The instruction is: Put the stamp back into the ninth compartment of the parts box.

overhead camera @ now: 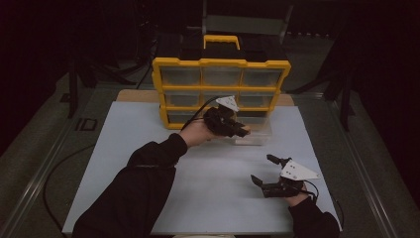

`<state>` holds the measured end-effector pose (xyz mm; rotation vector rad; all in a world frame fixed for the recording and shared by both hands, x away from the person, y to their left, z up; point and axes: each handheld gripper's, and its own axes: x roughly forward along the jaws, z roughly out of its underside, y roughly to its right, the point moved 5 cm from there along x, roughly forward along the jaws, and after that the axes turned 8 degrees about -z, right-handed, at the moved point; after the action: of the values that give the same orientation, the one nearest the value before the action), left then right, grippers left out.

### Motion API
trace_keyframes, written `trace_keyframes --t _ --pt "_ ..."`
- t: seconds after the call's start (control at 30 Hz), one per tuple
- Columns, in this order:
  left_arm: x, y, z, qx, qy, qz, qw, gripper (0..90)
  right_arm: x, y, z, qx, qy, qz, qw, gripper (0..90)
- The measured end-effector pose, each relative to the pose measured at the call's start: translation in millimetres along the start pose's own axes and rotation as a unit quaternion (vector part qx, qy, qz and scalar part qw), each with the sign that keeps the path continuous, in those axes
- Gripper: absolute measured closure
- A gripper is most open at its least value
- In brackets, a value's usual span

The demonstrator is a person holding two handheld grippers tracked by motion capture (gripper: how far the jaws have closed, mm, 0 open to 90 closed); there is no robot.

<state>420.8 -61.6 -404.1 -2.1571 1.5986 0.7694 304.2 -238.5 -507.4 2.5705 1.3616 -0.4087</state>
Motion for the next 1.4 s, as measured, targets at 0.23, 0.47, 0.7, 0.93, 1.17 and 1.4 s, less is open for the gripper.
trace_keyframes --t 0.23,0.47,0.7,0.93,1.17,1.4 --pt "4.9 -4.2 -9.4 0.001 0.007 -0.012 0.9999 75.7 0.0 0.1 -0.2 0.001 0.001 0.0 1.0 8.7" --pt "11.7 -15.0 -12.6 -0.013 0.004 -0.037 0.9992 75.7 0.4 -0.2 0.2 0.002 0.001 -0.002 1.0 8.7" --pt "22.5 -23.3 -12.1 -0.023 0.007 -0.063 0.9977 75.7 0.7 -0.6 0.3 0.004 0.001 -0.005 1.0 8.7" --pt "36.3 -25.7 -8.2 -0.034 0.011 -0.084 0.9959 75.6 0.8 -0.8 0.6 0.004 0.001 -0.005 1.0 8.7" --pt "45.4 -32.4 -2.9 -0.043 -0.001 -0.094 0.9946 75.6 0.9 -1.0 0.9 0.005 0.0 -0.006 1.0 8.7" --pt "56.8 -35.7 4.9 -0.047 -0.015 -0.103 0.9935 75.5 0.4 -0.5 1.0 0.004 0.001 -0.006 1.0 8.7"
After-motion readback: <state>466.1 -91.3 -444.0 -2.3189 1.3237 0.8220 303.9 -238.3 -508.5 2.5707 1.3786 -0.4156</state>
